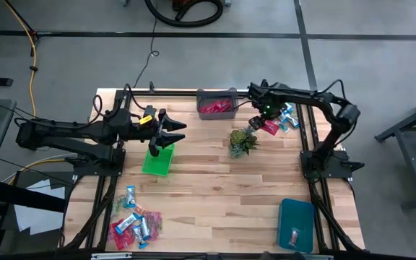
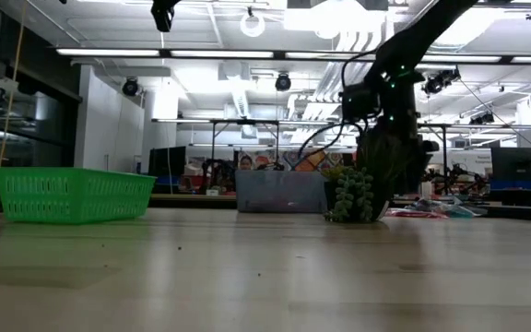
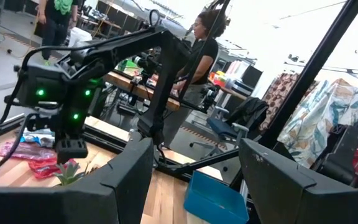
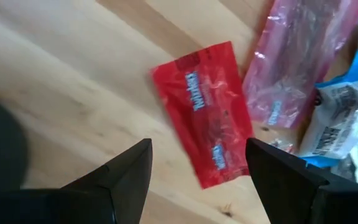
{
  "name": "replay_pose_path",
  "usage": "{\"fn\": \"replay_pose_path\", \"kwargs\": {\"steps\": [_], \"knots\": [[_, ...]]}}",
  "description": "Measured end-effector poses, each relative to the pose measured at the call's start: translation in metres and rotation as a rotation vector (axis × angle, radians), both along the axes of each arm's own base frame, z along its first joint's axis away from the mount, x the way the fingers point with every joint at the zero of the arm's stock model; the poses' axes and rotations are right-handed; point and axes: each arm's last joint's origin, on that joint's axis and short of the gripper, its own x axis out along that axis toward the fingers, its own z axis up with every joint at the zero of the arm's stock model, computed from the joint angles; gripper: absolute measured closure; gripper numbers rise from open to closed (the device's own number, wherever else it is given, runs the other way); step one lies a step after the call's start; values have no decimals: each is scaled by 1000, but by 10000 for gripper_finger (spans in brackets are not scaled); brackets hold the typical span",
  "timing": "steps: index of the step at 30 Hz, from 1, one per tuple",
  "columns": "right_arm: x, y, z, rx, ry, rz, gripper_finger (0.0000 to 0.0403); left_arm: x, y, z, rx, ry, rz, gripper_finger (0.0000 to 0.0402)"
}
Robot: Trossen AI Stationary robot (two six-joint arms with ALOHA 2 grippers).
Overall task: Sort candy
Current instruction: Put the red candy into the black transparent bin
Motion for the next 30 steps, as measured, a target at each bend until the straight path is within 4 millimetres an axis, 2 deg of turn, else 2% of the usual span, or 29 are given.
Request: {"fn": "replay_pose_path", "kwargs": {"steps": [4,10,17,23,26,28,30], "knots": [[-2,1,-12,-21,13,-3,148,0,0,0,0,2,1,177],[-18,15,-39,2,-33,6,148,0,0,-1,0,8,1,177],[-26,21,-39,-63,-58,-3,148,0,0,-1,-1,8,2,177],[-26,23,-46,-38,-36,34,157,0,0,-1,-1,9,2,177],[-27,30,-52,-32,-25,48,199,0,0,-1,0,10,2,177],[-27,34,-54,-31,-26,52,252,0,0,-1,0,10,2,177],[-26,39,-54,-29,-28,61,322,0,0,-1,0,10,2,177]]}}
